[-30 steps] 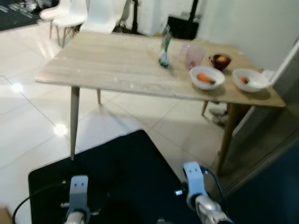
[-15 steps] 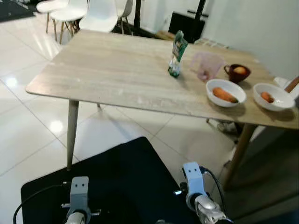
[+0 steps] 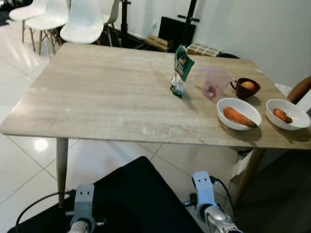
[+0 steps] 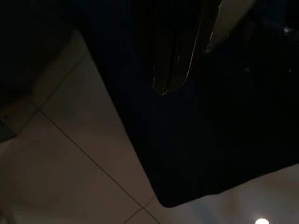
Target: Restocking fridge
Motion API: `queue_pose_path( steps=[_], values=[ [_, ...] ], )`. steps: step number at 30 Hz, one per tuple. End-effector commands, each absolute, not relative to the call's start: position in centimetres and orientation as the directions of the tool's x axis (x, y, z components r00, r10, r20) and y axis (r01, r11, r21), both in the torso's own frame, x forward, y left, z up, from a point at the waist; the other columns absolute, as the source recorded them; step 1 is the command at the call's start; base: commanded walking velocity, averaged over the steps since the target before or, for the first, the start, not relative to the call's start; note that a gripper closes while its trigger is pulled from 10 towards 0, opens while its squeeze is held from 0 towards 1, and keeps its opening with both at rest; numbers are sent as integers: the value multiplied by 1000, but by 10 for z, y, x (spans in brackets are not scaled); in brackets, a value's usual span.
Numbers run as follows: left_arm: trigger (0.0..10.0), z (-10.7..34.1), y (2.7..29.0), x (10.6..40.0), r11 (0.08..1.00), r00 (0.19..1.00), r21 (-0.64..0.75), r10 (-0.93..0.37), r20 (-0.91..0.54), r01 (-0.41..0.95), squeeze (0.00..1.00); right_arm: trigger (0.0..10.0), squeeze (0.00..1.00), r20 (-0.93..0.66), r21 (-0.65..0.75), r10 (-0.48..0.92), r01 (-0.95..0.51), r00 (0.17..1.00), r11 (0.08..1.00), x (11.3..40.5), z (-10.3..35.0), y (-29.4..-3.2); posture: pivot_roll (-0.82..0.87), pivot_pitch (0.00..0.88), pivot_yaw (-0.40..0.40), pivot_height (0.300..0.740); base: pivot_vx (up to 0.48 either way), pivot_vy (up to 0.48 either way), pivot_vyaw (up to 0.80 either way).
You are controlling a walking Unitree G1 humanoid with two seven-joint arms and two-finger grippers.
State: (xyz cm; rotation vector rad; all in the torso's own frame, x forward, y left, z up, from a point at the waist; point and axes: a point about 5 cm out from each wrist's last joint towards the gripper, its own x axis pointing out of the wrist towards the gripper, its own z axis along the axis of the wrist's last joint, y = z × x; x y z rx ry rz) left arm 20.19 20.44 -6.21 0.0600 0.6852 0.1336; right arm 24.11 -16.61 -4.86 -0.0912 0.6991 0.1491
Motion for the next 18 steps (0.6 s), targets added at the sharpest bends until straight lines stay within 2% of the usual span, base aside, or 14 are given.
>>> queue_pose_path(
  steps=[1,9,18],
  values=[
    [10000,-71,196,189,994,732,88,108,-673,-66,0,10000,0,-656,-50,93,-166,749,985,238,-51,-170,-67,70,-48,740,0,0,0],
    [10000,-74,194,185,995,720,93,97,-687,-45,0,10000,0,-674,-26,90,-146,733,989,234,-54,-171,-66,72,-46,740,0,0,0],
    [10000,-75,191,185,996,722,91,71,-688,-11,0,10000,0,-676,-58,67,-144,734,988,231,-55,-177,-76,80,-45,740,0,0,0]
  ],
)
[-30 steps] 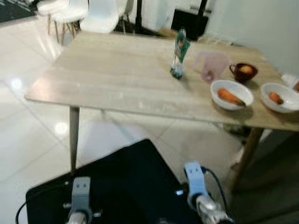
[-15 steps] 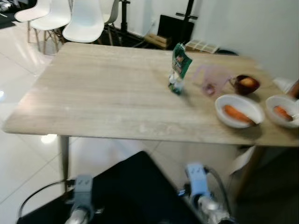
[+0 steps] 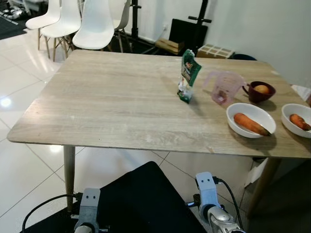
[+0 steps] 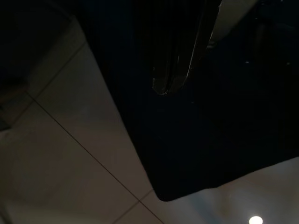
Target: Restocking fridge
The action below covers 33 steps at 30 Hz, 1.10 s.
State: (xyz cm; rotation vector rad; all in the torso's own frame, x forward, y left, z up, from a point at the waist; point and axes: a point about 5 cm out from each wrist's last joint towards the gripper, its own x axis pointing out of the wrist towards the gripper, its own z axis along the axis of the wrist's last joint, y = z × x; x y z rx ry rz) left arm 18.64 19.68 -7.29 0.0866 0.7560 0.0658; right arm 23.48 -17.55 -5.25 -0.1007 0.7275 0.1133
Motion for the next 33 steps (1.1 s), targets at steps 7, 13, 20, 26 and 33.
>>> queue_pose_path(
  steps=[7,13,20,26,33],
  values=[
    [10000,-75,186,185,996,726,91,58,-685,6,0,10000,0,-678,-62,72,-155,731,986,230,-55,-179,-80,83,-47,740,0,0,-571],
    [10000,-77,186,181,996,720,88,63,-691,-2,0,10000,0,-679,-67,70,-156,731,986,228,-56,-178,-76,92,-53,740,0,0,-800],
    [10000,-79,190,173,995,720,95,89,-688,-32,0,10000,0,-665,-75,87,-182,742,980,229,-56,-172,-72,112,-69,740,0,0,-299],
    [10000,-80,190,168,993,718,87,120,-686,-83,0,10000,0,-666,-76,89,-185,740,980,228,-56,-173,-72,119,-73,740,0,0,0],
    [10000,-79,193,168,984,727,106,176,-664,-141,0,10000,0,-661,-81,94,-195,744,977,228,-55,-175,-66,121,-78,740,0,-137,0]
  ],
)
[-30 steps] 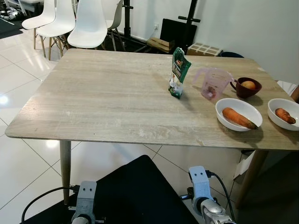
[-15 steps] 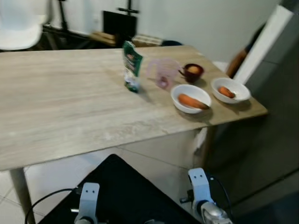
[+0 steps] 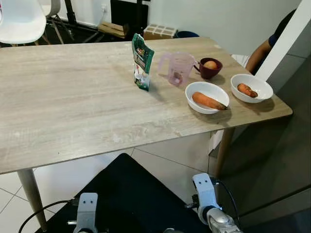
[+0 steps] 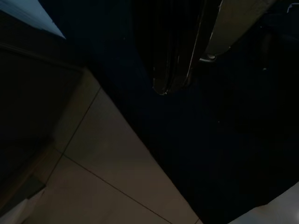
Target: Restocking fridge
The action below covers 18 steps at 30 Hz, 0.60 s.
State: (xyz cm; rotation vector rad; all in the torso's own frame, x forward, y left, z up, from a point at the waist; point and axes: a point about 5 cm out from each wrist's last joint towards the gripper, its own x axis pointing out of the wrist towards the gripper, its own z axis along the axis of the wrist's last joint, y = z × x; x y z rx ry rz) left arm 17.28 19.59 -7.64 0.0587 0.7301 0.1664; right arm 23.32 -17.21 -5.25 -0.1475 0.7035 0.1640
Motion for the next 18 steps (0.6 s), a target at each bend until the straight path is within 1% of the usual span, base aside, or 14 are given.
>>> queue_pose_path(
  steps=[1,5,7,12,18],
  values=[
    [10000,-78,193,168,983,729,112,182,-660,-143,0,10000,0,-660,-83,96,-199,745,977,229,-55,-175,-64,119,-79,740,0,-480,0],
    [10000,-78,192,169,983,735,122,181,-654,-134,0,10000,0,-658,-85,98,-203,747,975,230,-54,-174,-60,114,-78,740,0,-480,0],
    [10000,-76,195,171,980,737,119,200,-645,-162,0,10000,0,-653,-85,102,-207,751,975,233,-53,-171,-57,106,-75,740,0,0,0],
    [10000,-72,197,177,978,760,138,210,-615,-159,0,10000,0,-641,-84,110,-212,760,974,238,-50,-168,-57,102,-76,740,0,0,0],
    [10000,-71,197,177,977,766,135,212,-607,-163,0,10000,0,-639,-84,111,-213,761,973,238,-49,-168,-55,100,-77,740,0,0,0]
  ],
)
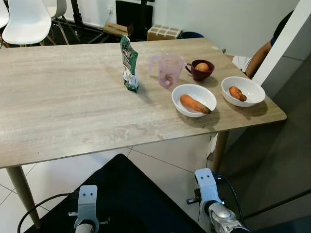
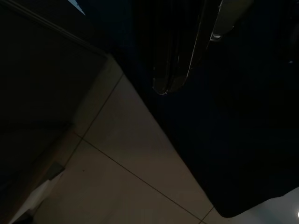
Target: Restocking fridge
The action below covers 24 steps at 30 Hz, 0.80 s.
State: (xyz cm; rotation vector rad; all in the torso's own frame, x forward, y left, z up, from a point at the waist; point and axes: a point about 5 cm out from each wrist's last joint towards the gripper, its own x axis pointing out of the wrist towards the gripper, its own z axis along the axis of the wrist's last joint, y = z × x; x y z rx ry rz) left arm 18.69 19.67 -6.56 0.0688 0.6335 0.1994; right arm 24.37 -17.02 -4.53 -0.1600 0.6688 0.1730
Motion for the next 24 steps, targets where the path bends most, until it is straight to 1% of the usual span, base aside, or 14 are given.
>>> queue_pose_path(
  steps=[1,5,8,13,24],
  values=[
    [10000,-71,197,177,978,768,136,210,-605,-160,0,10000,0,-639,-85,111,-214,761,973,238,-50,-168,-54,99,-77,740,0,0,0],
    [10000,-73,198,173,977,755,154,212,-621,-148,0,10000,0,-637,-85,112,-214,762,973,238,-49,-168,-54,96,-76,740,0,0,0],
    [10000,-75,201,170,972,737,156,235,-634,-176,0,10000,0,-637,-85,115,-218,762,972,238,-50,-167,-53,94,-77,740,0,0,0],
    [10000,-75,202,170,972,736,155,236,-634,-178,0,10000,0,-637,-85,115,-219,762,972,238,-50,-167,-53,94,-77,740,0,0,0],
    [10000,-75,202,170,975,743,146,224,-631,-170,0,10000,0,-638,-89,119,-226,761,970,238,-50,-167,-50,82,-75,740,325,0,0]
  ],
)
